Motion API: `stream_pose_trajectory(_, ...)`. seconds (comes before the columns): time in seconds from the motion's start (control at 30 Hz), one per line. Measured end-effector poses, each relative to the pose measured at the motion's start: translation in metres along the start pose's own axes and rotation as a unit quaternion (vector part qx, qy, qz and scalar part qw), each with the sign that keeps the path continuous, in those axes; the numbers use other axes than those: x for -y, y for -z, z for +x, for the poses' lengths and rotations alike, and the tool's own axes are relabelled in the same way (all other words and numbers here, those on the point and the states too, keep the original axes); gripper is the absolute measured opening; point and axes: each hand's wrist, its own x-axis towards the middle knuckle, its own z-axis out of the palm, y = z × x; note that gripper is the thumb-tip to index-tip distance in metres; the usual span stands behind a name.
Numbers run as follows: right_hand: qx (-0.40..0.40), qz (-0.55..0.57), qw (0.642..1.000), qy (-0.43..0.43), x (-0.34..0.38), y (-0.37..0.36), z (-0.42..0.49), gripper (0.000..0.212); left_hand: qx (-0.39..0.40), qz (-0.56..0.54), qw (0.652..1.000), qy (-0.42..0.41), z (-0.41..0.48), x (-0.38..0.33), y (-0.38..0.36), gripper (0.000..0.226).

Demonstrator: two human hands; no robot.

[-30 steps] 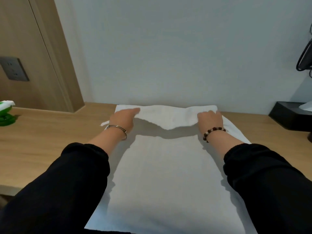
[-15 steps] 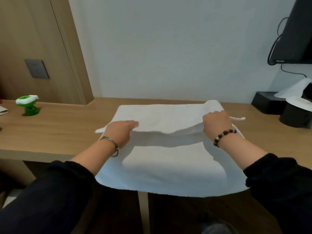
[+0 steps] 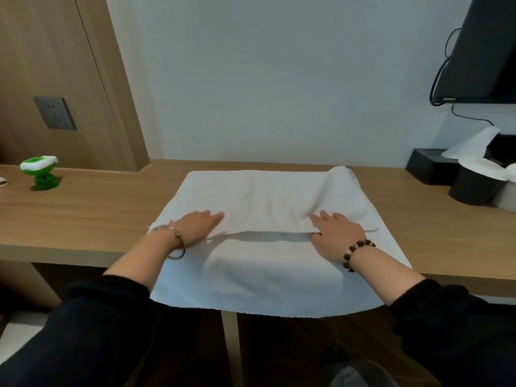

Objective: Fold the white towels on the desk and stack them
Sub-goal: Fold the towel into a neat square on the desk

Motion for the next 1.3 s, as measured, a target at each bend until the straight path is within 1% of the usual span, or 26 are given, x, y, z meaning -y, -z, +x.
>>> stream_pose_trajectory(0.03, -0.004, -0.008, 1.0, 0.007, 0.004, 0.0, 0.0, 0.051, 0.007, -0.034, 0.999, 0.016, 0.004, -0.004, 0.008, 0.059)
stream_pose_trajectory(0.07, -0.011, -0.013, 1.0, 0.017, 0.008, 0.0, 0.0, 0.052, 0.002, -0.03, 0.999, 0.021, 0.008, -0.011, 0.012, 0.059)
stream_pose_trajectory(0.13, -0.032, -0.006, 0.998, 0.052, 0.016, 0.001, -0.004, 0.052, -0.05, 0.051, 0.997, -0.012, 0.015, -0.033, 0.008, 0.047)
stream_pose_trajectory(0.2, -0.056, 0.012, 0.992, 0.108, 0.026, 0.002, -0.013, 0.049, -0.087, 0.052, 0.995, -0.025, 0.019, -0.062, -0.004, 0.049)
stream_pose_trajectory(0.27, -0.058, 0.04, 0.987, 0.147, 0.033, 0.008, -0.019, 0.05, -0.076, 0.048, 0.995, -0.045, 0.021, -0.085, -0.016, 0.05)
stream_pose_trajectory(0.3, -0.046, 0.088, 0.984, 0.147, 0.033, 0.014, -0.021, 0.051, -0.062, 0.062, 0.995, -0.057, 0.02, -0.093, -0.022, 0.049)
stream_pose_trajectory(0.37, -0.019, 0.271, 0.956, 0.11, 0.027, 0.029, -0.015, 0.045, -0.061, 0.082, 0.992, -0.068, 0.022, -0.096, -0.037, 0.05)
stream_pose_trajectory(0.4, -0.045, 0.356, 0.93, 0.082, 0.02, 0.035, -0.007, 0.037, -0.074, 0.072, 0.993, -0.063, 0.022, -0.094, -0.042, 0.051)
stream_pose_trajectory(0.43, -0.098, 0.403, 0.909, 0.048, 0.01, 0.04, 0.003, 0.03, -0.091, 0.054, 0.993, -0.06, 0.022, -0.093, -0.046, 0.051)
stream_pose_trajectory(0.5, -0.205, 0.432, 0.878, -0.028, -0.016, 0.049, 0.026, 0.024, -0.114, 0.042, 0.99, -0.068, 0.023, -0.09, -0.05, 0.052)
stream_pose_trajectory(0.53, -0.22, 0.43, 0.874, -0.055, -0.029, 0.053, 0.037, 0.025, -0.119, 0.045, 0.989, -0.074, 0.024, -0.09, -0.05, 0.052)
stream_pose_trajectory(0.57, -0.209, 0.424, 0.878, -0.073, -0.041, 0.054, 0.049, 0.028, -0.122, 0.047, 0.988, -0.078, 0.025, -0.09, -0.05, 0.053)
stream_pose_trajectory(0.63, -0.141, 0.432, 0.886, -0.097, -0.062, 0.05, 0.073, 0.034, -0.124, 0.046, 0.988, -0.085, 0.026, -0.089, -0.051, 0.056)
stream_pose_trajectory(0.7, -0.064, 0.479, 0.868, -0.11, -0.071, 0.045, 0.088, 0.038, -0.12, 0.041, 0.988, -0.086, 0.027, -0.088, -0.053, 0.059)
stream_pose_trajectory(0.73, -0.025, 0.526, 0.842, -0.117, -0.072, 0.041, 0.095, 0.04, -0.12, 0.039, 0.988, -0.085, 0.027, -0.088, -0.053, 0.06)
stream_pose_trajectory(0.8, 0.013, 0.624, 0.768, -0.144, -0.069, 0.036, 0.105, 0.04, -0.12, 0.04, 0.989, -0.082, 0.029, -0.087, -0.053, 0.06)
stream_pose_trajectory(0.83, 0.014, 0.642, 0.75, -0.161, -0.068, 0.036, 0.108, 0.038, -0.12, 0.041, 0.989, -0.082, 0.03, -0.088, -0.054, 0.06)
stream_pose_trajectory(0.87, 0.015, 0.641, 0.752, -0.154, -0.068, 0.036, 0.111, 0.033, -0.121, 0.041, 0.988, -0.082, 0.031, -0.088, -0.054, 0.06)
stream_pose_trajectory(0.93, -0.013, 0.585, 0.798, -0.143, -0.07, 0.035, 0.117, 0.023, -0.122, 0.032, 0.989, -0.079, 0.032, -0.088, -0.054, 0.06)
stream_pose_trajectory(0.97, 0.003, 0.564, 0.815, -0.129, -0.074, 0.033, 0.122, 0.025, -0.123, 0.027, 0.989, -0.077, 0.031, -0.088, -0.054, 0.06)
stream_pose_trajectory(1.07, 0.085, 0.591, 0.799, -0.073, -0.082, 0.04, 0.125, 0.032, -0.126, 0.025, 0.989, -0.077, 0.031, -0.089, -0.054, 0.057)
stream_pose_trajectory(1.17, 0.128, 0.555, 0.82, -0.049, -0.092, 0.048, 0.129, 0.027, -0.126, 0.024, 0.989, -0.078, 0.031, -0.09, -0.053, 0.057)
stream_pose_trajectory(1.2, 0.122, 0.531, 0.837, -0.051, -0.095, 0.051, 0.13, 0.026, -0.125, 0.022, 0.989, -0.079, 0.031, -0.09, -0.053, 0.056)
stream_pose_trajectory(1.23, 0.089, 0.496, 0.861, -0.063, -0.098, 0.053, 0.131, 0.024, -0.125, 0.021, 0.989, -0.08, 0.031, -0.089, -0.053, 0.057)
stream_pose_trajectory(1.27, 0.026, 0.456, 0.885, -0.093, -0.101, 0.056, 0.132, 0.027, -0.125, 0.017, 0.989, -0.081, 0.03, -0.09, -0.053, 0.057)
stream_pose_trajectory(1.3, -0.055, 0.425, 0.894, -0.134, -0.102, 0.056, 0.134, 0.033, -0.128, 0.009, 0.988, -0.084, 0.029, -0.09, -0.053, 0.057)
